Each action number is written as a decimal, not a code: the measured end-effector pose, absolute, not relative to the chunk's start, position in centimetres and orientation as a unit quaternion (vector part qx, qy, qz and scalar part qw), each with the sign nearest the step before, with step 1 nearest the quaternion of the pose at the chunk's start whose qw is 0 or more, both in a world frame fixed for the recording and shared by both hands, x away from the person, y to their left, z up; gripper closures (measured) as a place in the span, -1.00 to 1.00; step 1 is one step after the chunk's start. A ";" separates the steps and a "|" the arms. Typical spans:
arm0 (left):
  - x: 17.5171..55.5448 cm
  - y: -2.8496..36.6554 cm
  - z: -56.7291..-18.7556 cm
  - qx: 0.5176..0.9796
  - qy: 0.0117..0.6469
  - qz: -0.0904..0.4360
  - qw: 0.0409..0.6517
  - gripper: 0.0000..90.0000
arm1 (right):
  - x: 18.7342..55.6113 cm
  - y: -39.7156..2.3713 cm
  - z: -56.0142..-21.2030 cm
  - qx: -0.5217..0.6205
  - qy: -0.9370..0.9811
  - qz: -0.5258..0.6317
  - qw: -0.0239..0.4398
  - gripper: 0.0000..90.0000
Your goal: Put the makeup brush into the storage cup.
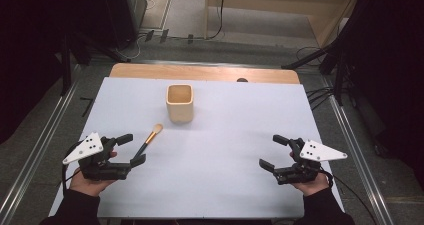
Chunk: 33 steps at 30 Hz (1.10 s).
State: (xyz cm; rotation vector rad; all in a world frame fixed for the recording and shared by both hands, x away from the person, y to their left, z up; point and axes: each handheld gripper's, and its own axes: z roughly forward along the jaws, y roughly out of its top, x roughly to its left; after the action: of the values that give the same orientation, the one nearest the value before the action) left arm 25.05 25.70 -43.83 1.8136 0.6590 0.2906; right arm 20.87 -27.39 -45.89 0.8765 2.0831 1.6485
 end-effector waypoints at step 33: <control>25.1 25.9 -43.7 0.767 0.289 0.130 0.557 -0.52 | 20.8 -27.7 -45.7 0.319 0.726 0.585 0.170 -0.70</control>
State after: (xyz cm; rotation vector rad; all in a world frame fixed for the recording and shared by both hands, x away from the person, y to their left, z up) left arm 25.11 25.91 -43.71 1.8112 0.6826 0.3069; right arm 20.79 -27.69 -45.73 0.9055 2.0629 1.6617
